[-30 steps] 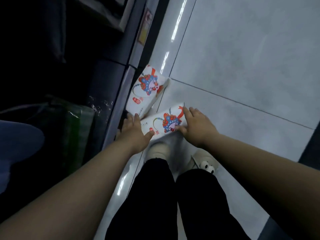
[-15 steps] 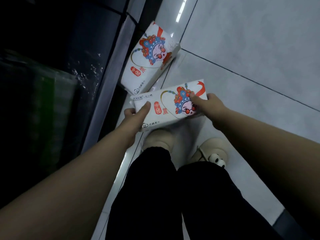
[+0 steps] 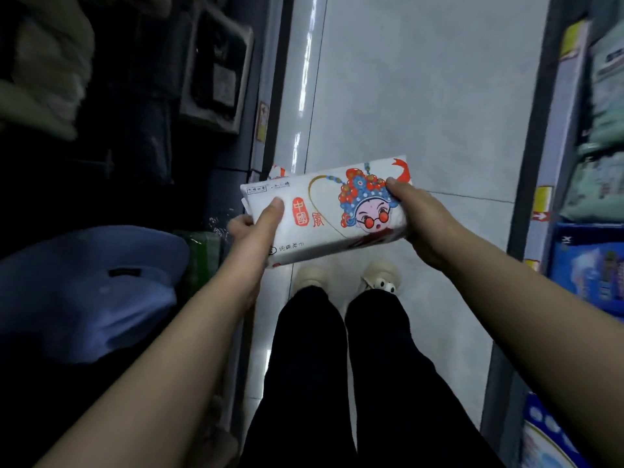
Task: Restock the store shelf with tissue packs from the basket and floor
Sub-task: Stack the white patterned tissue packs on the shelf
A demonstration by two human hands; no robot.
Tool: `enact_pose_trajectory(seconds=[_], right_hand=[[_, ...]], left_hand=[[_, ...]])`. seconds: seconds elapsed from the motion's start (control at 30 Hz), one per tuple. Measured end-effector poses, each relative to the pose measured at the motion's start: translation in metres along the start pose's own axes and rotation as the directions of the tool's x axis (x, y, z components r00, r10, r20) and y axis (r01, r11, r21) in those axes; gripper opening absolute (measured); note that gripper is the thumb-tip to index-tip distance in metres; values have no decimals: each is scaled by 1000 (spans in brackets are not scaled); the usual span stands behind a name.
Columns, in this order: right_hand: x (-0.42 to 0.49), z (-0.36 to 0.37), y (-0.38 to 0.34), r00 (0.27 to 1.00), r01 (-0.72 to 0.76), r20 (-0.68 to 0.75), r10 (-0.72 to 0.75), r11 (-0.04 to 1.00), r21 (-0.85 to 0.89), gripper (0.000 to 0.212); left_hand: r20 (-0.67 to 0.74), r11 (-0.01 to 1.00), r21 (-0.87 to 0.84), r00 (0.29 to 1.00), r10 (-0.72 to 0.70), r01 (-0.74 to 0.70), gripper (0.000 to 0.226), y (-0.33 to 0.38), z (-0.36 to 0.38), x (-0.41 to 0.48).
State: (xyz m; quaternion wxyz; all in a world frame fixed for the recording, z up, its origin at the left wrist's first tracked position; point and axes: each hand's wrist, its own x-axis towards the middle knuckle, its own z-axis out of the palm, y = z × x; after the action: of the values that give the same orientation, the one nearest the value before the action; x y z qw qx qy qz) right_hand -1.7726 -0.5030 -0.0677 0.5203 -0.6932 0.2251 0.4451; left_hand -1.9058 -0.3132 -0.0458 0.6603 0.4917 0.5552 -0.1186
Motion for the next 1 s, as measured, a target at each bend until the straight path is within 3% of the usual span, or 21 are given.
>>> enact_pose_trajectory(seconds=[0.1,0.2,0.3,0.43,0.73,1.0], right_hand=[[-75,-18,-38,995,92,-42,-89,993,71,67],[-150,-34,-72,968,204,-176,-179,969,141,82],[-216,-52,-92,906,341,-331,-263,917,207,79],[-293,-76,-100,819,485,-465,-337,839,246,83],[-437,-139,-63,547,718,-780,-303,648,252,39],[-554,-179,11,272,837,-948,-164,527,149,24]], left_hand=[[26,991,80,994,106,-107,47,56,5,-69],[135,970,107,969,205,-220,62,106,13,-133],[249,931,126,920,304,-342,75,142,26,-191],[384,876,131,838,387,-464,74,171,48,-254],[711,746,102,573,408,-658,73,183,122,-376],[891,600,18,285,353,-800,67,137,174,-490]])
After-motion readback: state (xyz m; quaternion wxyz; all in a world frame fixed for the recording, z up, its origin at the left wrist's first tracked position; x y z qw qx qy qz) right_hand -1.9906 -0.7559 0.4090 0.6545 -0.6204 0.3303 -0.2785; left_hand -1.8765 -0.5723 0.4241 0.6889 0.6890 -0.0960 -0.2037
